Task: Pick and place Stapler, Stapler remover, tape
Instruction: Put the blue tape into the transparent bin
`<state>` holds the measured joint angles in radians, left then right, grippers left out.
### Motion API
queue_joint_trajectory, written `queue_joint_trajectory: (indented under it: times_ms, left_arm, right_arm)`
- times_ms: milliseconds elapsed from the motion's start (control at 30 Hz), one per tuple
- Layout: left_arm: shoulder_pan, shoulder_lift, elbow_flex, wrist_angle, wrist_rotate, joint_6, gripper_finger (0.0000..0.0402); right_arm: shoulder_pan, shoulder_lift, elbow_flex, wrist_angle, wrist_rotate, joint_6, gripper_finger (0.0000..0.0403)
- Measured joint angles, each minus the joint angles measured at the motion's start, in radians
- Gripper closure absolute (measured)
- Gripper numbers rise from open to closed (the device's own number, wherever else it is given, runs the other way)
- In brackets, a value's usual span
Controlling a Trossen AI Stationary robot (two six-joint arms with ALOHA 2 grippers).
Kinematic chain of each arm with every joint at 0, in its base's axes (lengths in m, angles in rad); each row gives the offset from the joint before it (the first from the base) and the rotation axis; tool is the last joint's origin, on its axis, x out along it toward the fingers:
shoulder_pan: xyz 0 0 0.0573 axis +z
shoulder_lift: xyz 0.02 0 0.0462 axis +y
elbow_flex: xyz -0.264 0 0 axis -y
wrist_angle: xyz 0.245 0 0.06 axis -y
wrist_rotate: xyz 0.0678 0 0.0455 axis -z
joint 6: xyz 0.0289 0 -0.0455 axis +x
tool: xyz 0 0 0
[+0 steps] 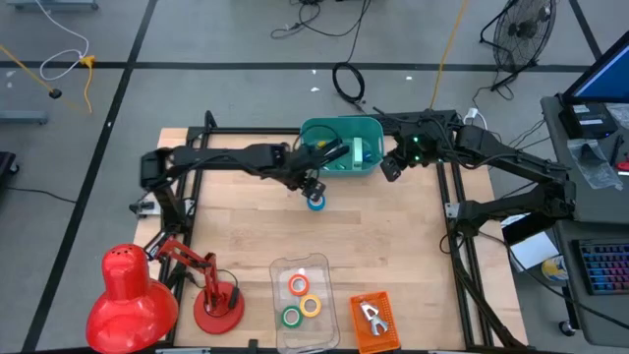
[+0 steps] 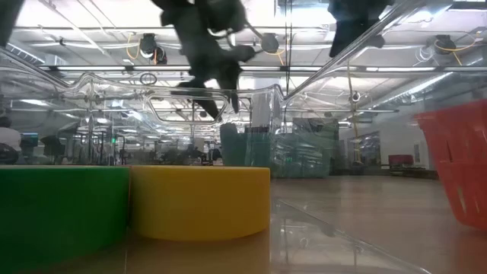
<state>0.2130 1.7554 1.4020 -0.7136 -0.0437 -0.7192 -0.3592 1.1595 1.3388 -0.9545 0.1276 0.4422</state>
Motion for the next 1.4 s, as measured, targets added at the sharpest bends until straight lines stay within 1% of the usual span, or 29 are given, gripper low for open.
queue_joint_trajectory:
  times_ms: [67,167,300,367,667,867,967,1133,1267,1333,1400]
  left_arm:
    - [0.004,0.062,0.070,-0.058,-0.003,-0.002,0.0181]
    - [0.013,0.136,0.130,-0.068,-0.003,-0.016,0.0179]
    - [0.025,0.198,0.146,-0.073,0.061,-0.074,0.0179]
    - [0.025,0.224,0.146,-0.087,0.072,-0.077,0.0179]
    - [0.027,0.261,0.146,-0.104,0.063,-0.037,0.0179]
    - [0.029,0.291,0.144,-0.123,0.083,-0.020,0.0179]
    - [0.023,0.305,0.144,-0.114,0.080,-0.020,0.0179]
    - [0.023,0.334,0.144,-0.124,0.080,-0.009,0.0181]
    - [0.022,0.359,0.147,-0.124,0.113,0.003,0.0203]
    - [0.017,0.361,0.147,-0.128,0.109,0.001,0.0229]
    - [0.013,0.362,0.147,-0.130,0.111,0.003,0.0269]
  right_arm:
    - [0.003,-0.001,0.000,-0.030,-0.002,0.012,0.0302]
    - [0.017,-0.001,0.000,-0.035,0.001,0.017,0.0282]
    - [0.046,-0.001,0.000,-0.006,0.001,0.027,0.0266]
    - [0.066,-0.001,0.000,0.006,0.001,0.041,0.0263]
    - [0.113,-0.002,-0.012,0.062,0.032,0.028,0.0262]
    - [0.114,-0.005,-0.049,0.068,0.025,0.051,0.0261]
    - [0.114,-0.004,-0.068,0.067,-0.003,0.067,0.0261]
    - [0.129,-0.004,-0.090,0.067,-0.003,0.093,0.0266]
    - [0.145,-0.004,-0.091,0.071,-0.003,0.095,0.0267]
    - [0.152,-0.004,-0.091,0.081,-0.002,0.096,0.0267]
    - [0.157,-0.004,-0.091,0.087,-0.003,0.096,0.0267]
